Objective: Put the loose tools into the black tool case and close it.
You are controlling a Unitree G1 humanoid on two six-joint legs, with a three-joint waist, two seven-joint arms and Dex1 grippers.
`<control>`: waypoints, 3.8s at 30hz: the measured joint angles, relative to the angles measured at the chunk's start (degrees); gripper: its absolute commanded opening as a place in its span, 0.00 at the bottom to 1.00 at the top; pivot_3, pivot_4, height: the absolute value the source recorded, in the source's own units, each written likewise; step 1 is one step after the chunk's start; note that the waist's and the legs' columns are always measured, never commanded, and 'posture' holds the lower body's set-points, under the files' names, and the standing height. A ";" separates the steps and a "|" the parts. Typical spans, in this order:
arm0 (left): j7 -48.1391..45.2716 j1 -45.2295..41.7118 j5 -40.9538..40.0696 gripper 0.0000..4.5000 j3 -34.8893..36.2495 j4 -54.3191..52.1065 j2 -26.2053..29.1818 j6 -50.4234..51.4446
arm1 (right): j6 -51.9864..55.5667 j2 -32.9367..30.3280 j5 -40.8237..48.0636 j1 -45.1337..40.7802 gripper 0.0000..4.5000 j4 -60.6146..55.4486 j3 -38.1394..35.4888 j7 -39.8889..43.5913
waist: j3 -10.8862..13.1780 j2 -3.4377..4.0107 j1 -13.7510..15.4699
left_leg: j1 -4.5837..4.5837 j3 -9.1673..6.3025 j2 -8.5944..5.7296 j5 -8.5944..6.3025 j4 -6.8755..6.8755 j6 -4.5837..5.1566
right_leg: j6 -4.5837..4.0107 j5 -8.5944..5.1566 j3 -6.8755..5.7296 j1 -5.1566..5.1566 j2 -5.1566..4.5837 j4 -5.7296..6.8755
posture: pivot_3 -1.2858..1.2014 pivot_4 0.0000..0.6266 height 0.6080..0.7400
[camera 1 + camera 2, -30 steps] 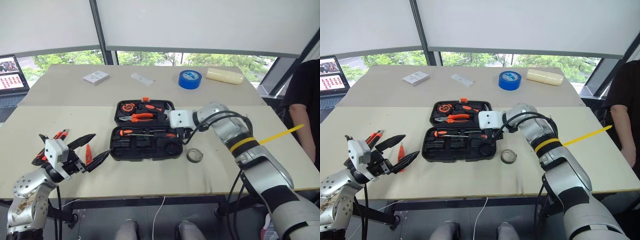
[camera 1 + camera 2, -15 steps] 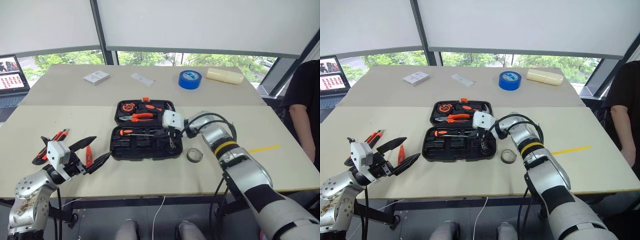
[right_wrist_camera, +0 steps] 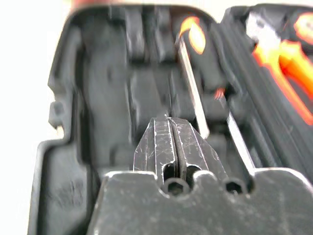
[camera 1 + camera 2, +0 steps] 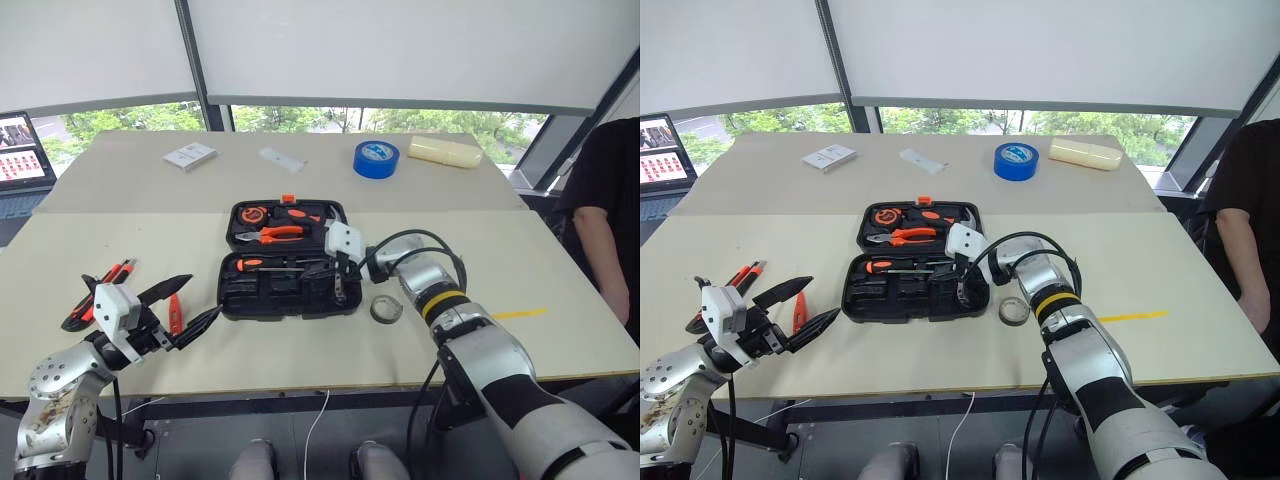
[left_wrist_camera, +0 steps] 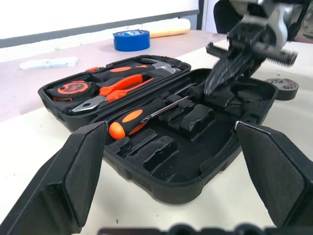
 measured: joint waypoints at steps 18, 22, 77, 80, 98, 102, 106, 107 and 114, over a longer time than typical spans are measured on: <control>1.69 0.48 1.25 1.00 -0.01 -0.01 0.13 -0.01 | -3.26 2.24 -8.15 -1.69 0.01 7.22 1.85 -12.00 | -0.01 0.01 -0.96 | 0.11 0.01 0.00 0.00 -0.06 0.00 | -0.02 -0.01 0.00 0.05 0.00 0.00 | 0.52 0.24 1.00; 2.31 1.11 1.38 1.00 -0.01 -0.23 0.13 0.03 | -3.10 3.14 -9.38 -2.26 0.01 7.37 2.25 -12.68 | -0.02 0.01 -1.37 | 0.15 0.01 0.02 0.00 -0.10 0.00 | -0.04 -0.03 0.01 0.06 0.00 0.00 | 0.52 0.24 1.00; 65.49 -6.75 -7.69 0.25 4.97 -23.91 -7.11 69.88 | 11.38 -23.02 27.64 39.86 1.00 -63.58 -14.27 3.37 | -0.06 -0.51 0.49 | 0.81 -0.39 -0.42 -0.23 -0.53 -0.64 | 0.06 -0.35 0.32 0.35 -0.02 -0.12 | 0.52 0.24 1.00; 61.84 -5.33 -7.23 0.10 5.67 -23.24 -4.82 68.95 | 11.47 -23.60 27.68 40.29 1.00 -63.99 -14.38 3.19 | -0.06 -0.51 0.50 | 0.80 -0.39 -0.42 -0.23 -0.54 -0.65 | 0.01 -0.35 0.34 0.32 -0.01 -0.12 | 0.52 0.24 1.00; -14.85 -38.76 17.15 0.10 -26.37 17.96 11.66 3.56 | 14.24 -30.48 28.77 46.56 1.00 -68.32 -21.23 -0.63 | 0.02 -0.46 3.34 | 0.18 -0.31 -0.42 0.02 -0.35 -0.61 | 0.02 -0.30 0.33 0.15 0.04 -0.41 | 0.52 0.24 1.00; -17.29 -46.66 25.93 0.10 -34.25 31.78 6.44 -6.74 | 14.47 -30.47 28.74 47.30 1.00 -69.16 -21.16 -1.73 | 0.04 -0.48 1.90 | 0.01 -0.33 -0.41 -0.03 -0.31 -0.49 | 0.26 -0.14 0.42 0.02 0.10 -0.42 | 0.52 0.24 1.00; -17.79 -50.83 31.78 0.10 -37.51 39.78 5.28 -13.22 | 14.67 -30.48 28.74 48.48 1.00 -70.18 -21.26 -2.64 | 0.05 -0.49 1.49 | -0.03 -0.39 -0.41 -0.10 -0.32 -0.38 | 0.31 -0.18 0.42 -0.03 0.16 -0.35 | 0.52 0.24 1.00; -17.78 -51.63 32.96 0.10 -37.92 41.11 5.27 -14.34 | 14.67 -30.49 28.74 48.69 1.00 -70.27 -21.28 -2.83 | 0.05 -0.49 1.53 | -0.03 -0.39 -0.41 -0.10 -0.32 -0.38 | 0.32 -0.19 0.42 -0.01 0.15 -0.35 | 0.52 0.24 1.00; -16.70 -54.59 38.81 0.10 -40.18 45.34 4.95 -17.97 | 14.90 -30.13 29.17 50.38 1.00 -72.56 -21.34 -4.66 | 0.05 -0.47 1.93 | -0.07 -0.39 -0.40 -0.10 0.13 -0.39 | 0.75 -0.39 0.42 0.10 0.10 -0.22 | 0.52 0.24 1.00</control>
